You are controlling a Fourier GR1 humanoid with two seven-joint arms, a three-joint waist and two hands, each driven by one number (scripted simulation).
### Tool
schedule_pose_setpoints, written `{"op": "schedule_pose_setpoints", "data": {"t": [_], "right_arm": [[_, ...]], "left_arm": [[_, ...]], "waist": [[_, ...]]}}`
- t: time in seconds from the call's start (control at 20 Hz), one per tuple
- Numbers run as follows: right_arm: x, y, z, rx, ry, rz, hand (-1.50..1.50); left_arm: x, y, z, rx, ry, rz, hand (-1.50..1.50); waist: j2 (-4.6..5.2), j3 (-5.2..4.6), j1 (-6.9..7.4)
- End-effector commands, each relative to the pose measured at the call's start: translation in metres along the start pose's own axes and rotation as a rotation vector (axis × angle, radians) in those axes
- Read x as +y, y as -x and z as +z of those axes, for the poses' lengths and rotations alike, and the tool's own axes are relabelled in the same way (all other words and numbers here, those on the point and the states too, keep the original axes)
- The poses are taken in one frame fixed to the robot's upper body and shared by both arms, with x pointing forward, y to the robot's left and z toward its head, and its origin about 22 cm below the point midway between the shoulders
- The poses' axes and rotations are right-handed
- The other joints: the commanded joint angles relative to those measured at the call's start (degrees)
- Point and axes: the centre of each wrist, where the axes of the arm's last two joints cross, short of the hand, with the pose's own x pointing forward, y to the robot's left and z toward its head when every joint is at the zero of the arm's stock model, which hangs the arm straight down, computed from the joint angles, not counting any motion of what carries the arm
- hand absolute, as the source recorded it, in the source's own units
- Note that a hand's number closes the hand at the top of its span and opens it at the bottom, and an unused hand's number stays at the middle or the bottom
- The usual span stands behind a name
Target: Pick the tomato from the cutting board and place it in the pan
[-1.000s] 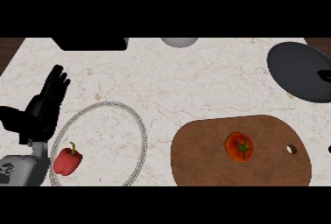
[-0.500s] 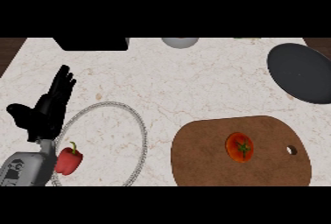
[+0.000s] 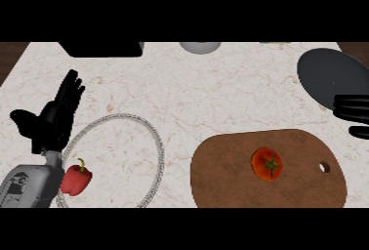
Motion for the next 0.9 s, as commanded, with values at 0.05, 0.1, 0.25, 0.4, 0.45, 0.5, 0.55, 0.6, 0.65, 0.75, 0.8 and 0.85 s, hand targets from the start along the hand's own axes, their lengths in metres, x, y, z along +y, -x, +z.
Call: {"op": "schedule_pose_setpoints", "data": {"t": [0.05, 0.1, 0.25, 0.4, 0.45, 0.5, 0.55, 0.6, 0.65, 0.75, 0.8, 0.85], "right_arm": [[0.024, -0.016, -0.007, -0.06, -0.097, -0.033, -1.5], [0.01, -0.009, -0.001, -0.014, -0.107, -0.02, -1.5], [0.032, -0.026, -0.008, 0.051, -0.124, -0.021, -1.5], [0.053, -0.01, -0.007, 0.085, -0.127, -0.008, -1.5], [0.037, -0.006, 0.001, 0.111, -0.098, -0.007, -1.5], [0.043, 0.008, 0.004, 0.115, -0.092, -0.015, -1.5], [0.042, -0.006, 0.0, 0.126, -0.094, 0.009, -1.5], [0.046, -0.01, -0.015, 0.145, -0.084, 0.028, -1.5], [0.062, -0.004, -0.009, 0.155, -0.081, 0.022, -1.5], [0.068, 0.016, -0.016, 0.188, -0.142, 0.044, -1.5], [0.065, 0.02, -0.031, 0.184, -0.146, 0.05, -1.5], [0.049, 0.016, -0.013, 0.182, -0.147, 0.03, -1.5]], "left_arm": [[-0.006, 0.004, -0.008, -0.006, -0.025, -0.005, 0.0], [0.015, -0.005, 0.012, -0.017, -0.011, -0.001, 0.0], [0.011, 0.003, 0.004, -0.008, -0.012, 0.001, 0.0], [-0.001, 0.003, 0.0, 0.001, 0.005, 0.003, 0.0], [0.002, 0.004, 0.012, -0.002, 0.007, 0.007, 0.0], [0.008, -0.015, 0.019, 0.003, 0.012, 0.004, 0.0], [-0.015, 0.003, 0.007, 0.003, 0.003, 0.012, 0.0], [-0.01, -0.006, 0.004, -0.01, -0.005, 0.026, 0.0], [-0.007, -0.005, -0.002, 0.007, 0.012, 0.009, 0.0], [0.008, -0.001, 0.01, -0.02, -0.008, -0.002, 0.0], [-0.016, -0.009, 0.004, -0.029, -0.002, 0.01, 0.0], [-0.006, -0.003, -0.007, -0.008, 0.011, 0.009, 0.0]], "waist": [[-0.01, 0.02, -0.27], [-0.06, 0.02, 0.46], [-0.07, 0.0, -0.04], [0.06, 0.02, 0.22], [0.03, 0.02, 0.33], [0.02, 0.04, 0.77], [0.04, 0.02, 0.15], [0.04, 0.01, 0.29], [0.06, 0.02, 0.16], [0.14, 0.03, 0.8], [0.16, 0.02, 0.79], [0.11, 0.01, 0.27]]}}
